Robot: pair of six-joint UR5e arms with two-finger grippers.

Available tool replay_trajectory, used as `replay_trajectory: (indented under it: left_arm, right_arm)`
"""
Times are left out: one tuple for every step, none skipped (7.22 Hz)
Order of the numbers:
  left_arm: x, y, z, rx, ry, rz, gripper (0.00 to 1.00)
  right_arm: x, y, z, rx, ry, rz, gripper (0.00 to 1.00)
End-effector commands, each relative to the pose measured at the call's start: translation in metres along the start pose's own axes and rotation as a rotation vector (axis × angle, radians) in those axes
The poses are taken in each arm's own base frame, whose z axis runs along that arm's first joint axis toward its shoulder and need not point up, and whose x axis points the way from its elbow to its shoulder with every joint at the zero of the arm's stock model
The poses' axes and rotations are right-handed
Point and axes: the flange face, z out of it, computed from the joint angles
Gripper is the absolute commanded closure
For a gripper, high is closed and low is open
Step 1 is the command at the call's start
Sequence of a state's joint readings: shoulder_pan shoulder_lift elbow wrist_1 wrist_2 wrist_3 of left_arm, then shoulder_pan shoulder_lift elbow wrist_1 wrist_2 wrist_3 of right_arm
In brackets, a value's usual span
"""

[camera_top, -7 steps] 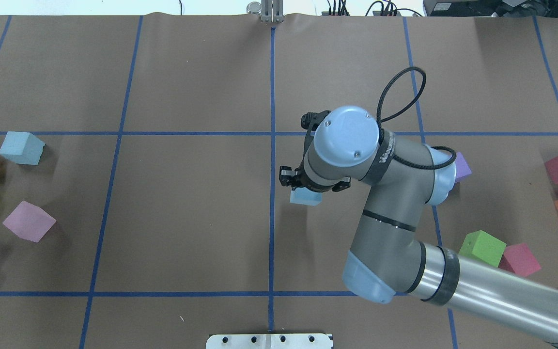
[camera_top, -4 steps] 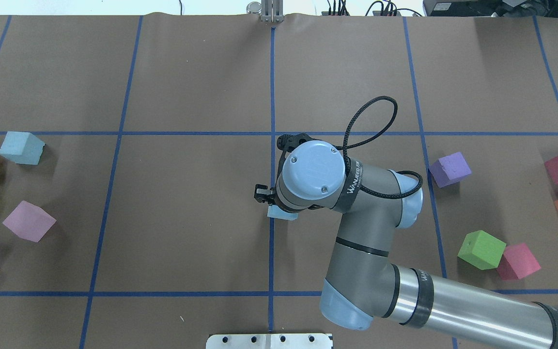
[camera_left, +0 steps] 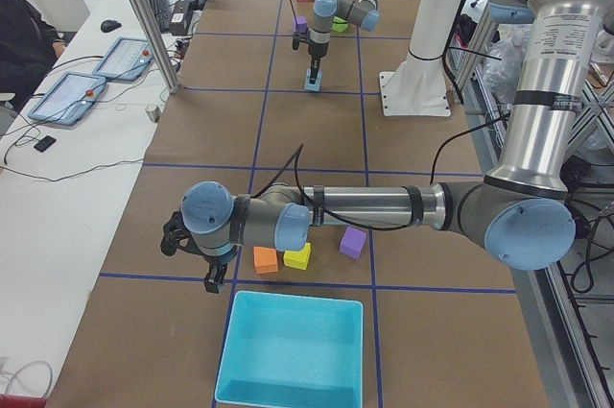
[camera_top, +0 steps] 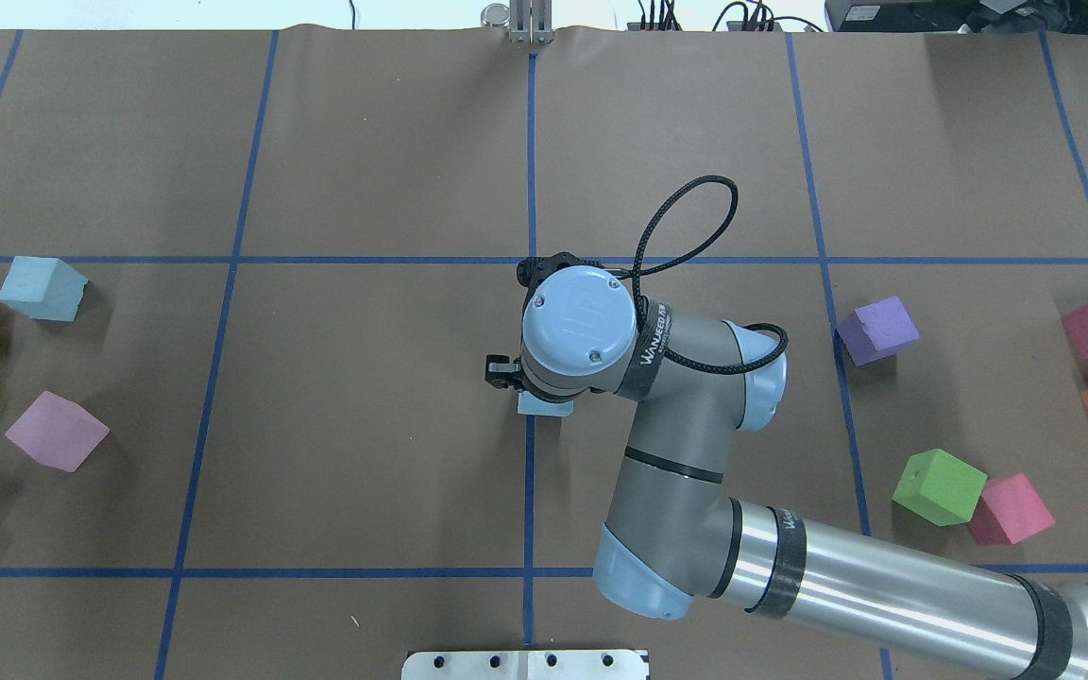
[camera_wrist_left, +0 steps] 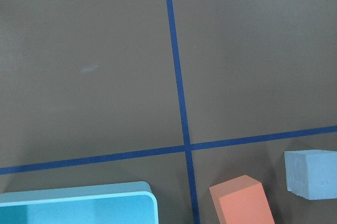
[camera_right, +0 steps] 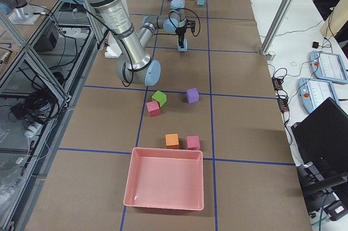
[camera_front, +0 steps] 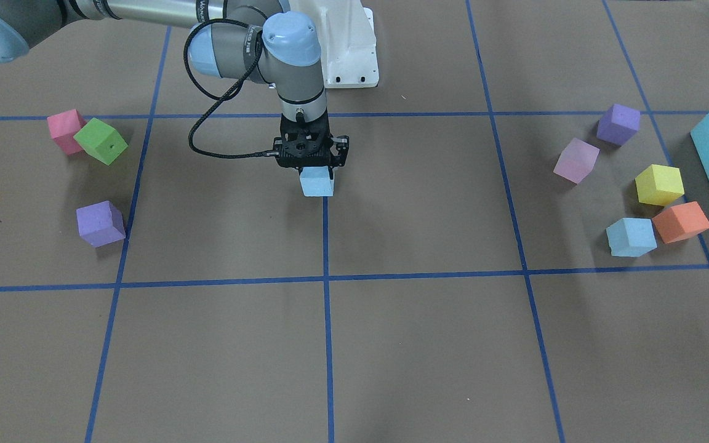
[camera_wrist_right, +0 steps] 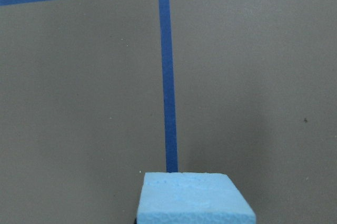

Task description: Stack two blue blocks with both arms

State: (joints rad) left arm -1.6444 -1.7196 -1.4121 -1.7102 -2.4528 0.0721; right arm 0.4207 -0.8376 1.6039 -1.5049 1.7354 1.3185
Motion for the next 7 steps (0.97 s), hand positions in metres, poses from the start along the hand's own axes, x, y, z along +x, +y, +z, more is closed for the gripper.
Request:
replay_trajectory:
  left_arm:
    - [-0.002, 0.003, 0.002, -0.002, 0.0, -0.003, 0.02]
    - [-0.002, 0.003, 0.002, -0.002, 0.0, -0.003, 0.02]
    - [-0.002, 0.003, 0.002, -0.002, 0.0, -0.003, 0.02]
    - [-0.002, 0.003, 0.002, -0.002, 0.0, -0.003, 0.02]
    - [-0.002, 0.003, 0.002, -0.002, 0.0, -0.003, 0.02]
    - [-0.002, 0.003, 0.002, -0.002, 0.0, -0.003, 0.02]
    - [-0.002, 0.003, 0.002, -0.002, 0.0, -0.003, 0.02]
  right_arm:
    - [0.004, -0.009, 0.005, 0.007, 0.016, -0.023, 0.42]
    - [0.002, -0.01, 0.004, 0.01, 0.01, -0.023, 0.42]
    - [-0.001, -0.011, 0.004, 0.012, 0.009, -0.021, 0.41]
    - [-0.009, -0.014, 0.005, 0.011, 0.01, -0.018, 0.38]
    - [-0.016, -0.016, 0.004, 0.013, 0.008, -0.017, 0.37]
    - [-0.019, -0.017, 0.004, 0.015, 0.008, -0.016, 0.36]
    - [-0.023, -0.018, 0.005, 0.015, 0.01, -0.014, 0.36]
